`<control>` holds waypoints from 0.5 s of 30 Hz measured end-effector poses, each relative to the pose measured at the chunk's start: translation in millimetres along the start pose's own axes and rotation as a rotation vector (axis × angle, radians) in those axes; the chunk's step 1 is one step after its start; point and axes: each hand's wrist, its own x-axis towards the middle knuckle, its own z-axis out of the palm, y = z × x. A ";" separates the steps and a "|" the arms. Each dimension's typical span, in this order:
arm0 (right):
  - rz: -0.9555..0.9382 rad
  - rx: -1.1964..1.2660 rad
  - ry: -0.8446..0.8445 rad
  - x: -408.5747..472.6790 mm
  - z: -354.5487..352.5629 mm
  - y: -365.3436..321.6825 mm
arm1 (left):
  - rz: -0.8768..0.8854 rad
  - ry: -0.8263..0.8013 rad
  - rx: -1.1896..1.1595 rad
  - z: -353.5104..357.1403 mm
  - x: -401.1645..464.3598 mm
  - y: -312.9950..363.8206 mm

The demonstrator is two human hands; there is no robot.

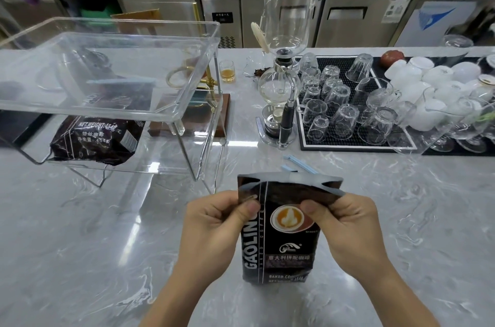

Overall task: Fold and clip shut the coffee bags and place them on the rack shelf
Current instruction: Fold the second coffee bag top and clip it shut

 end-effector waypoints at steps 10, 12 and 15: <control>0.063 0.012 0.004 4.2 -3.2 9.1 | -0.070 -0.033 -0.077 1.2 5.8 -4.7; 0.098 0.013 -0.030 7.2 -4.8 10.1 | -0.072 -0.058 -0.090 -0.6 8.4 -5.0; 0.165 0.029 -0.096 11.4 -11.2 9.3 | -0.088 -0.120 -0.100 -5.3 13.4 -5.5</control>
